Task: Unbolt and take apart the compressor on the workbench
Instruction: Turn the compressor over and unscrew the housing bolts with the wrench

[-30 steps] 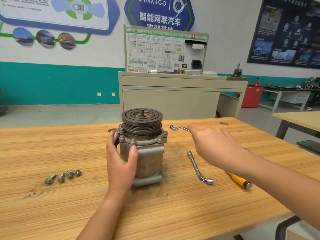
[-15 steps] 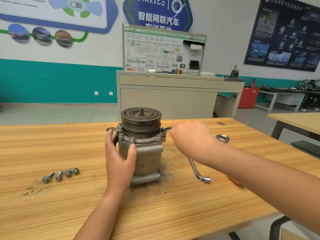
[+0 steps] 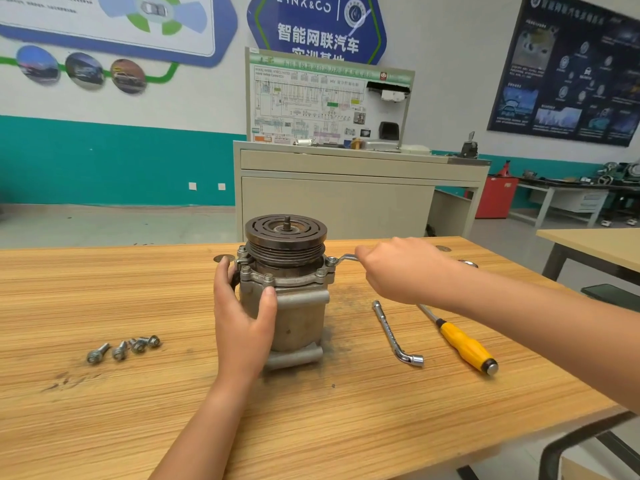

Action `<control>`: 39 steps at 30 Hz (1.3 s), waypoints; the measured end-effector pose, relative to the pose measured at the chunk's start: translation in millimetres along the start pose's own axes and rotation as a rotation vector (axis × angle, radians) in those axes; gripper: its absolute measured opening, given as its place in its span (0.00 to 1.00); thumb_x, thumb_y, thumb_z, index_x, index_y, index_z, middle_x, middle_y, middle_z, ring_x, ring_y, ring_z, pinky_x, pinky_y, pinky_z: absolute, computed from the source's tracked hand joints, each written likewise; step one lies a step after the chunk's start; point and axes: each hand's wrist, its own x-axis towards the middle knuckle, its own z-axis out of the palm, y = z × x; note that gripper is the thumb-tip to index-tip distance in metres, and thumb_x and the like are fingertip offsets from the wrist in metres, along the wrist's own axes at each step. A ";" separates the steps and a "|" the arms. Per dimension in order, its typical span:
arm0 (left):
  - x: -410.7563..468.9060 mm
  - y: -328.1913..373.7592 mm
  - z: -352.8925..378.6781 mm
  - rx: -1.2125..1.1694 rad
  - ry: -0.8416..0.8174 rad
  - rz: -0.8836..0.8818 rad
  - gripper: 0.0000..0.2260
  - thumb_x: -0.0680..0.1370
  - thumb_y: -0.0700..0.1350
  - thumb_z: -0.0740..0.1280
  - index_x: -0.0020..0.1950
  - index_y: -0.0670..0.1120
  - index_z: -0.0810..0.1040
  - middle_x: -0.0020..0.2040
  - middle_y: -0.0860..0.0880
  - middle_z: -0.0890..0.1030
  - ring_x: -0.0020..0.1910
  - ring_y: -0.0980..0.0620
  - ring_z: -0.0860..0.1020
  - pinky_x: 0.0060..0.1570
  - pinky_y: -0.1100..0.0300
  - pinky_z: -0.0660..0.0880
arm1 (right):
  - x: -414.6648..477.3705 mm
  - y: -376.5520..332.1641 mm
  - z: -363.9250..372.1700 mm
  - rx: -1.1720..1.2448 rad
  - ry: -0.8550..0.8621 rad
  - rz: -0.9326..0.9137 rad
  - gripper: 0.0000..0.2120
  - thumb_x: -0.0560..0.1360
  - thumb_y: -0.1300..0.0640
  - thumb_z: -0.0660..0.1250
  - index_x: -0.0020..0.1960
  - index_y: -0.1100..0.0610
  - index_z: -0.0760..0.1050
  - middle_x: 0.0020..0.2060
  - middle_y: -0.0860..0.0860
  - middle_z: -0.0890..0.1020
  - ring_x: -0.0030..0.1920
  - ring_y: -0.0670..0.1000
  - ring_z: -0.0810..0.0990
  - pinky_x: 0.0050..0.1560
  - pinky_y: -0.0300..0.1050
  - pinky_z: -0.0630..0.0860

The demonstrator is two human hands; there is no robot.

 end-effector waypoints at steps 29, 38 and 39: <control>0.0 2.5 -0.1 0.017 0.023 -0.001 0.32 0.72 0.54 0.62 0.74 0.56 0.55 0.67 0.57 0.66 0.67 0.62 0.64 0.68 0.56 0.63 | -14.7 1.1 36.6 0.559 0.393 0.248 0.16 0.80 0.57 0.54 0.67 0.51 0.66 0.27 0.48 0.70 0.30 0.53 0.72 0.27 0.45 0.63; -1.0 4.4 -0.4 0.007 0.018 -0.013 0.32 0.72 0.54 0.62 0.74 0.57 0.55 0.67 0.57 0.66 0.67 0.62 0.64 0.69 0.54 0.64 | -12.2 -22.0 15.3 0.141 0.138 0.174 0.26 0.72 0.70 0.55 0.69 0.59 0.60 0.27 0.49 0.62 0.32 0.54 0.67 0.24 0.43 0.56; -0.6 4.3 -0.4 0.004 0.018 -0.014 0.32 0.72 0.54 0.62 0.74 0.57 0.55 0.67 0.57 0.66 0.67 0.63 0.64 0.69 0.55 0.63 | -11.1 -23.1 10.0 0.096 0.133 0.151 0.23 0.72 0.70 0.56 0.66 0.60 0.64 0.27 0.49 0.62 0.29 0.53 0.66 0.23 0.42 0.55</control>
